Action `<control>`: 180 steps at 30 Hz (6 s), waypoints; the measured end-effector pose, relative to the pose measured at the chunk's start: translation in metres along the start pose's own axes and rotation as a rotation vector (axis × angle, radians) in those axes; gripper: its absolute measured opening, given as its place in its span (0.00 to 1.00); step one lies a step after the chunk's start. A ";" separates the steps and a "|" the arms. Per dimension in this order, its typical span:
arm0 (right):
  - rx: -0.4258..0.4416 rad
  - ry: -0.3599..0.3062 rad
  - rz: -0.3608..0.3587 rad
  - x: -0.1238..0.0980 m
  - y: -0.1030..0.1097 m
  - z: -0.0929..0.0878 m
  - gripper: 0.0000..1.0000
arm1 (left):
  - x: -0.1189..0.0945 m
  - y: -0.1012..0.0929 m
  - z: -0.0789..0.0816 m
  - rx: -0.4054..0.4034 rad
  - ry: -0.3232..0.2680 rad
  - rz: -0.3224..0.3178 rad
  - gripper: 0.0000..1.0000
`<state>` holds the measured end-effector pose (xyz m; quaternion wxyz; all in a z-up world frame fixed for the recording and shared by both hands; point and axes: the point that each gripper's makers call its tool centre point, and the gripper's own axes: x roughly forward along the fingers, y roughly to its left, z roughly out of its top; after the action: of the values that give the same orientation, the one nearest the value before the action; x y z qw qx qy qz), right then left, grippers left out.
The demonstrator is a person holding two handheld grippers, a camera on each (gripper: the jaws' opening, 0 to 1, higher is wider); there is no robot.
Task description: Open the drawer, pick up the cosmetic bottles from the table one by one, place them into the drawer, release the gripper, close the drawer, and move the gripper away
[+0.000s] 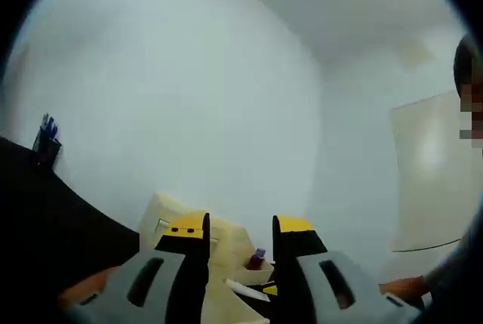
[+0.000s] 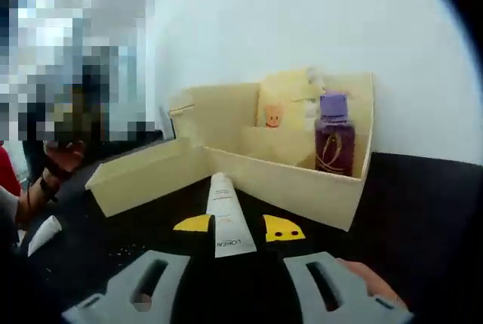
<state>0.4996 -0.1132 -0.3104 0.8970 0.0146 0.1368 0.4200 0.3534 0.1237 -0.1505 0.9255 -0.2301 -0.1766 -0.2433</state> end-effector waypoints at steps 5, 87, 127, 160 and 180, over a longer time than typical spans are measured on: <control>0.014 0.011 -0.002 0.003 -0.003 -0.002 0.20 | -0.002 0.002 0.001 -0.010 -0.002 -0.003 0.35; -0.086 0.115 0.032 0.014 0.035 -0.002 0.00 | -0.006 0.013 0.001 0.024 0.005 0.055 0.27; -0.176 0.699 -0.090 0.052 0.042 -0.008 0.21 | -0.009 0.013 0.005 0.039 -0.005 0.049 0.27; -0.186 0.726 0.334 -0.037 0.225 -0.007 0.19 | -0.006 0.006 -0.001 0.119 0.070 0.024 0.27; -0.355 0.544 0.319 -0.051 0.266 -0.013 0.17 | -0.100 -0.029 0.011 0.231 0.242 0.200 0.27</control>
<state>0.2656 0.0187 -0.2739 0.7394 -0.2325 0.2916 0.5606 0.2535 0.1436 -0.1757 0.9799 -0.1076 -0.0672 -0.1542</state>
